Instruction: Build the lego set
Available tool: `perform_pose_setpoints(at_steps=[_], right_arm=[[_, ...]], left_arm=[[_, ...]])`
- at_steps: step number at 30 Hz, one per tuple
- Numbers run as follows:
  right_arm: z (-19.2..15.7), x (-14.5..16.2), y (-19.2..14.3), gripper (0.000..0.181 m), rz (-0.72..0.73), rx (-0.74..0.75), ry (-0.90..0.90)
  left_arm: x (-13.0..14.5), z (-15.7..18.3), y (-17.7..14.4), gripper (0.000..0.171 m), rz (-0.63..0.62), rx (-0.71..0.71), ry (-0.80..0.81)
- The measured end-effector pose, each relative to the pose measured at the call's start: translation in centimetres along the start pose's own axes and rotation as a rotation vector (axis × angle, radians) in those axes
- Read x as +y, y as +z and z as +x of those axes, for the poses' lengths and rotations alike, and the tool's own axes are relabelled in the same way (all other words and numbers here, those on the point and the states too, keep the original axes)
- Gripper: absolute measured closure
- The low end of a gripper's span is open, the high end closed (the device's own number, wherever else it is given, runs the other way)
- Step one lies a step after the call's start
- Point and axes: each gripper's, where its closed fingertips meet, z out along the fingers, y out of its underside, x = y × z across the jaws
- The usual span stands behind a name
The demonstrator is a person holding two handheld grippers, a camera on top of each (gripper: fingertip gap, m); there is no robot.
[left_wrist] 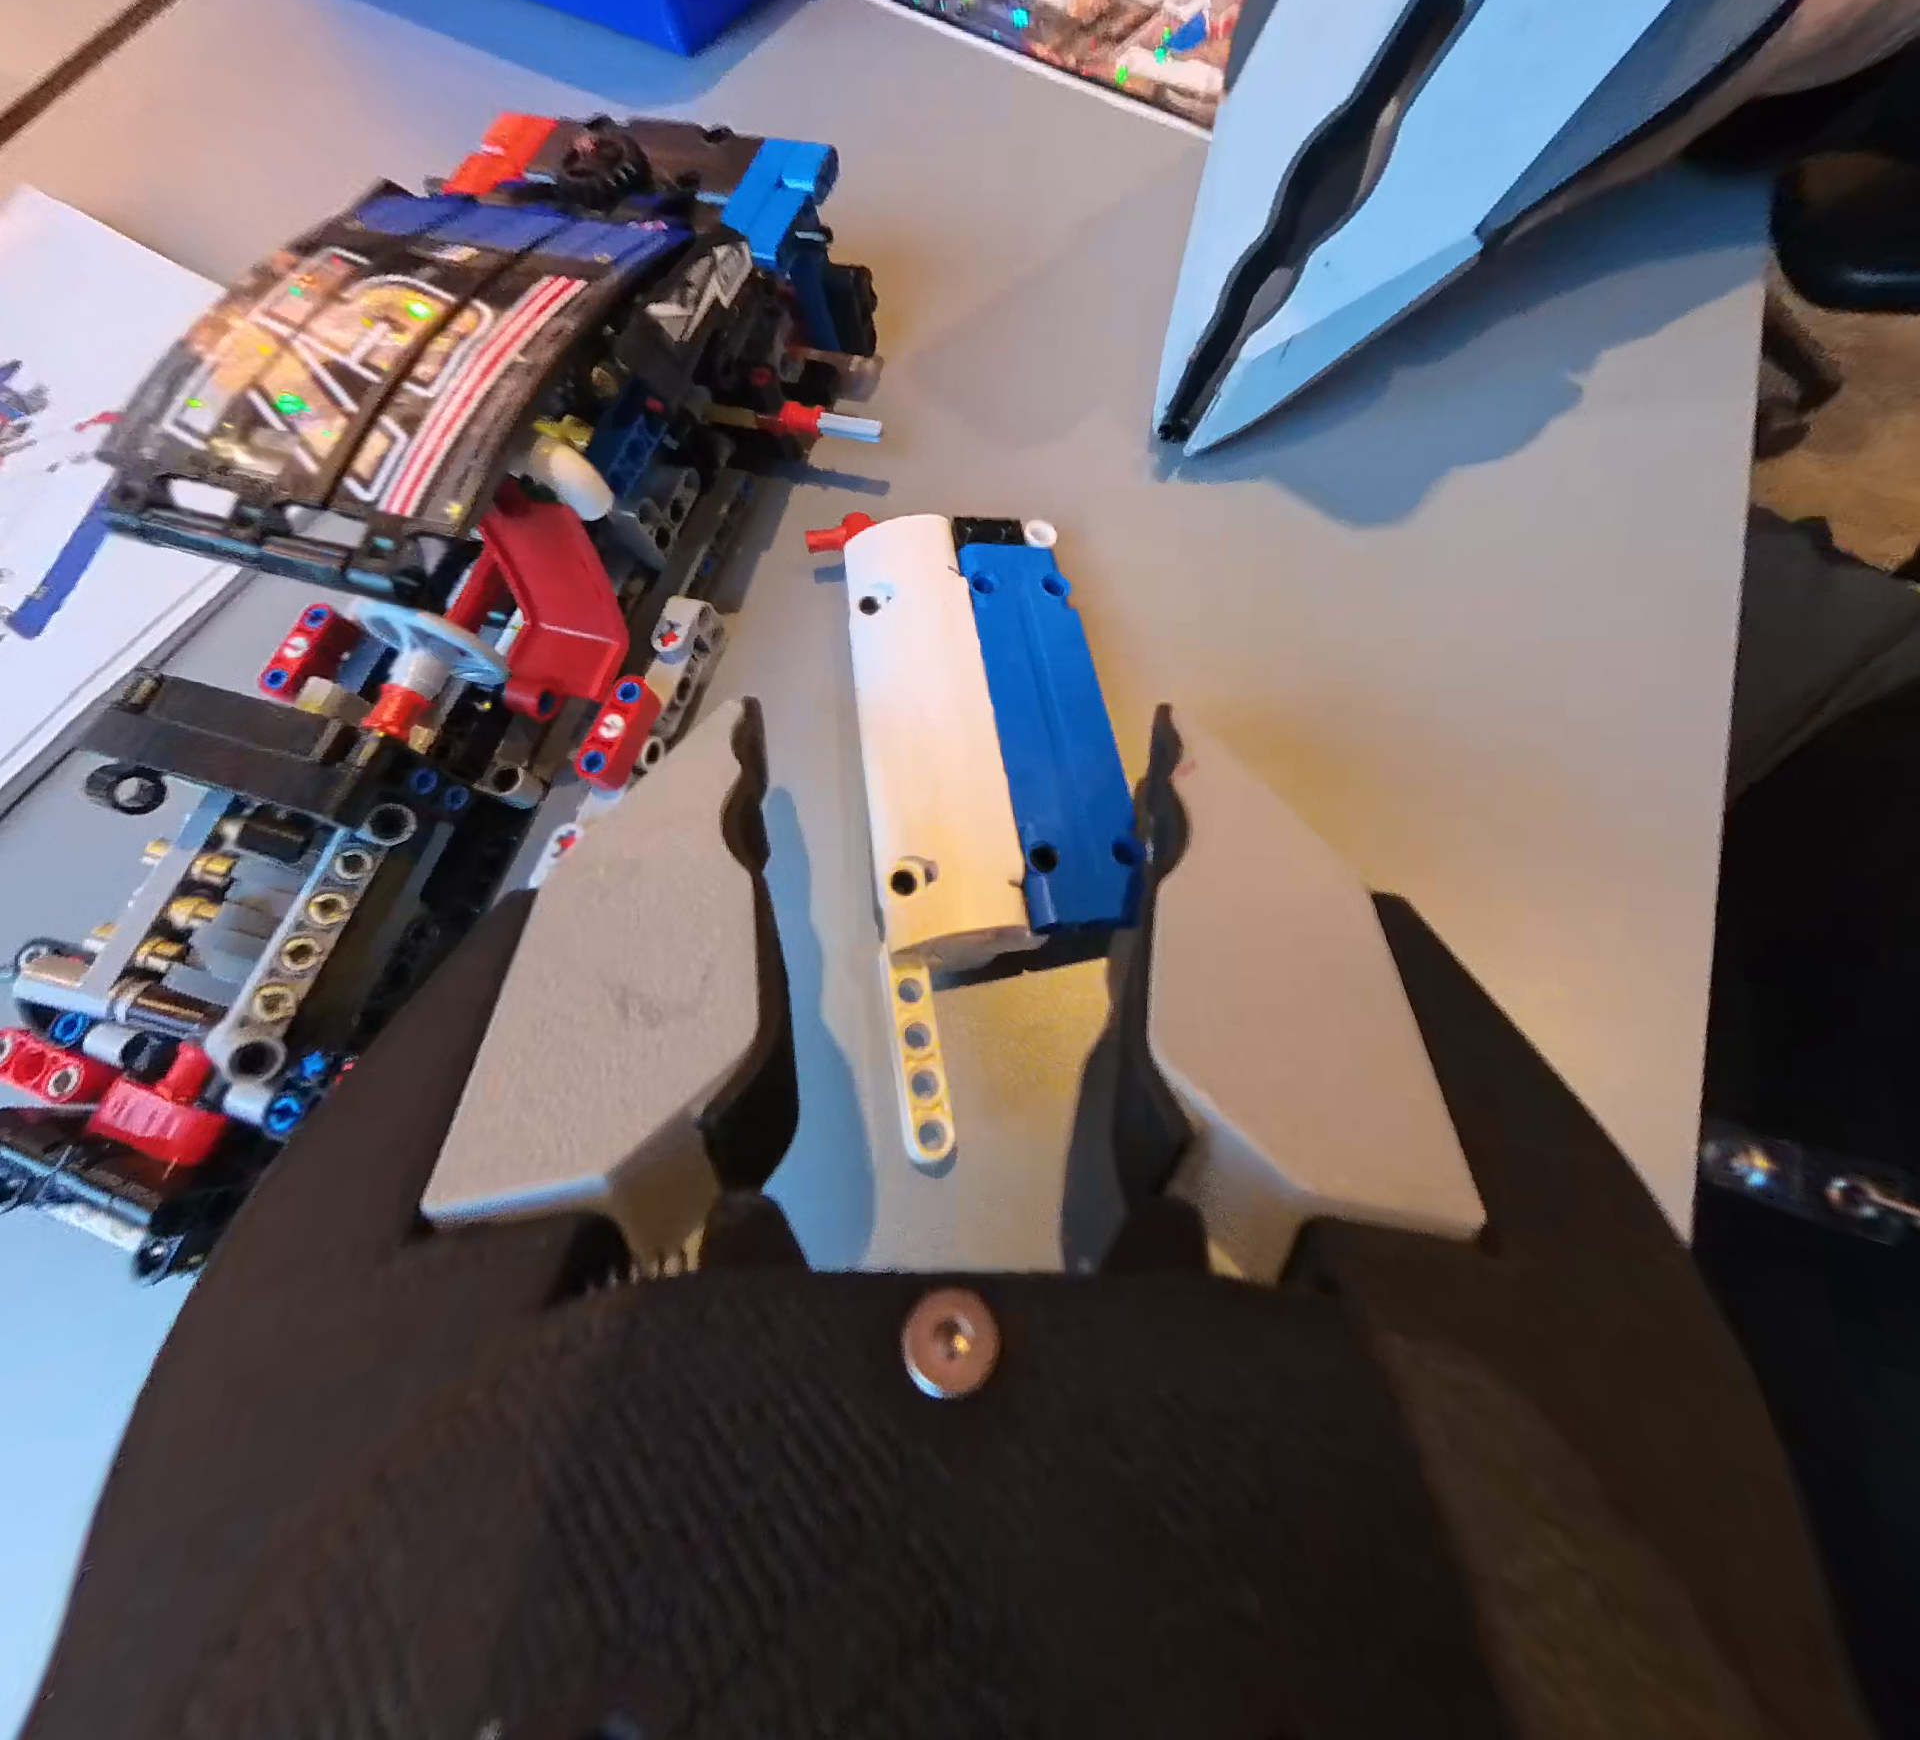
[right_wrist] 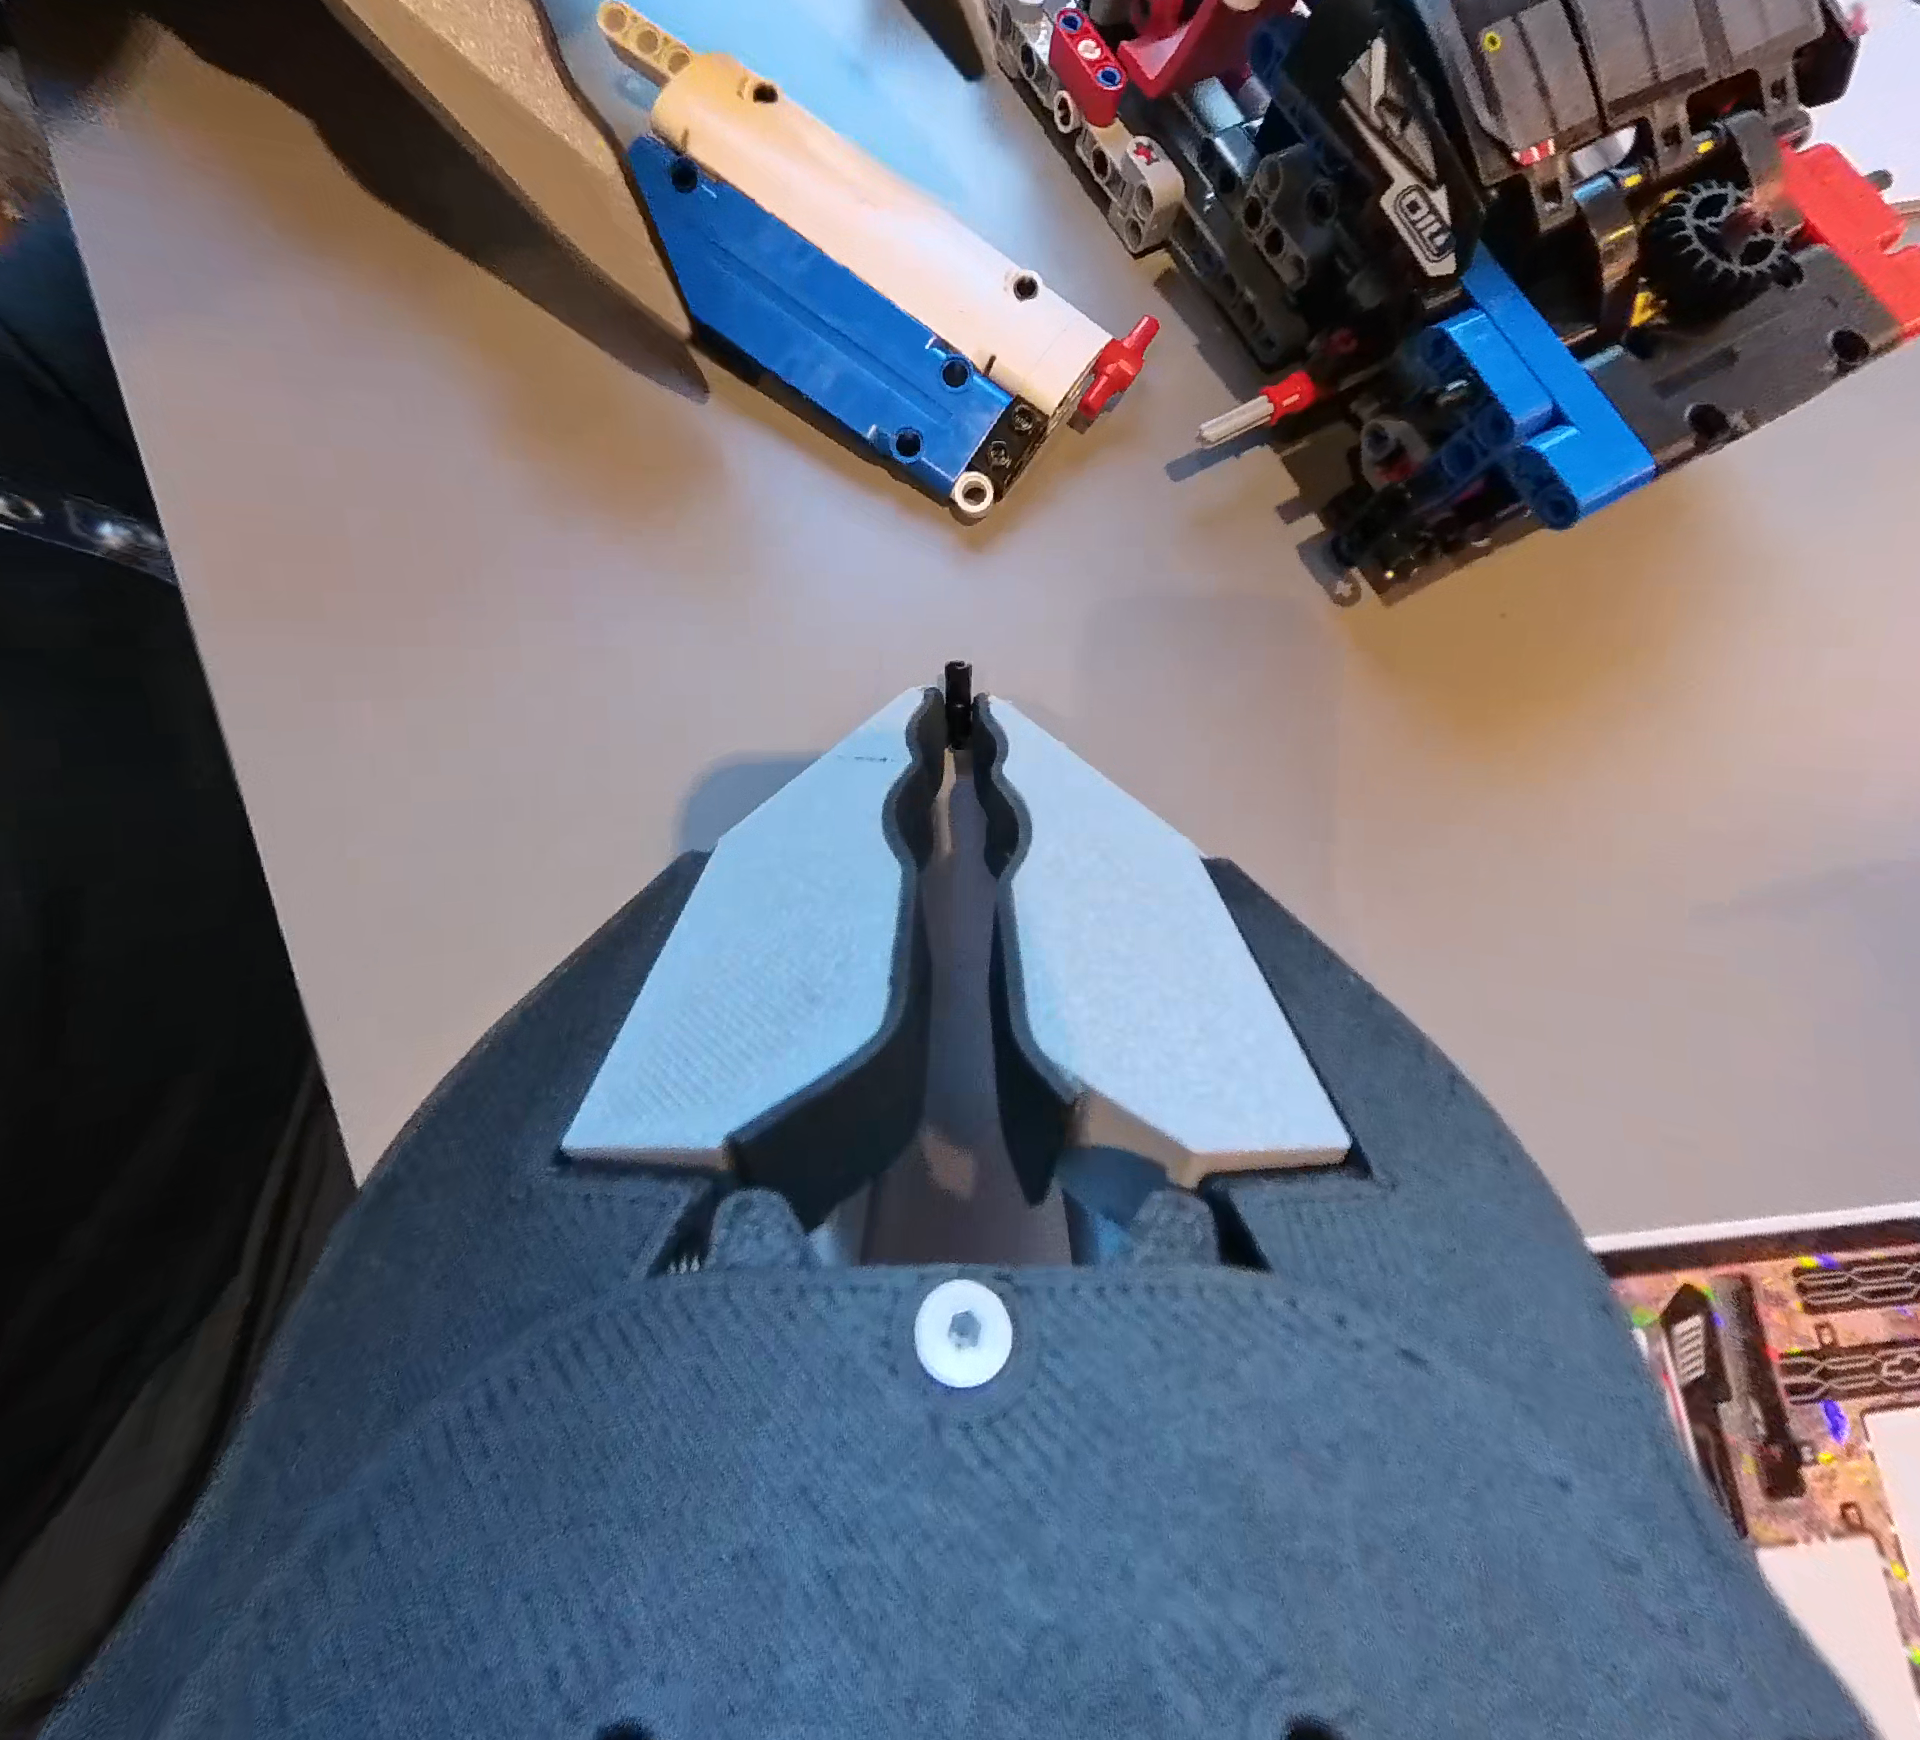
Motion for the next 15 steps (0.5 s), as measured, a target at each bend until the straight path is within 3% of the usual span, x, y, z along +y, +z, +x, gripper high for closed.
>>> perform_pose_setpoints(at_steps=[8,15], right_arm=[[1.1,-2.0,-0.2,0.179,0.026,-0.017,0.044],[1.5,-2.3,0.7,0.179,0.016,-0.027,0.056]], left_arm=[[-1.6,-0.3,-1.7,0.113,0.152,0.055,-0.075],[-0.9,-1.9,-2.2,0.124,0.141,-0.015,-0.14]])
